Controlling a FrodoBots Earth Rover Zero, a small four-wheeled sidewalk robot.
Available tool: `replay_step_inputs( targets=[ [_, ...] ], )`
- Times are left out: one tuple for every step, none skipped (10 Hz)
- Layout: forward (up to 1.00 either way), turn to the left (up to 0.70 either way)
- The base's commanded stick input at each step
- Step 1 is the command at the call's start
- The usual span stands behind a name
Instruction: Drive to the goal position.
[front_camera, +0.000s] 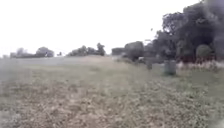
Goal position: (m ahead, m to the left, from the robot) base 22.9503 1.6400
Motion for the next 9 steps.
replay_step_inputs(
  targets=[
    [0.7,0.0],
    [0.7,0.0],
    [0.7,0.0],
    [0.7,0.0],
    [0.7,0.0],
    [0.7,0.0],
    [0.7,0.0],
    [0.7,0.0],
    [0.7,0.0]
  ],
)
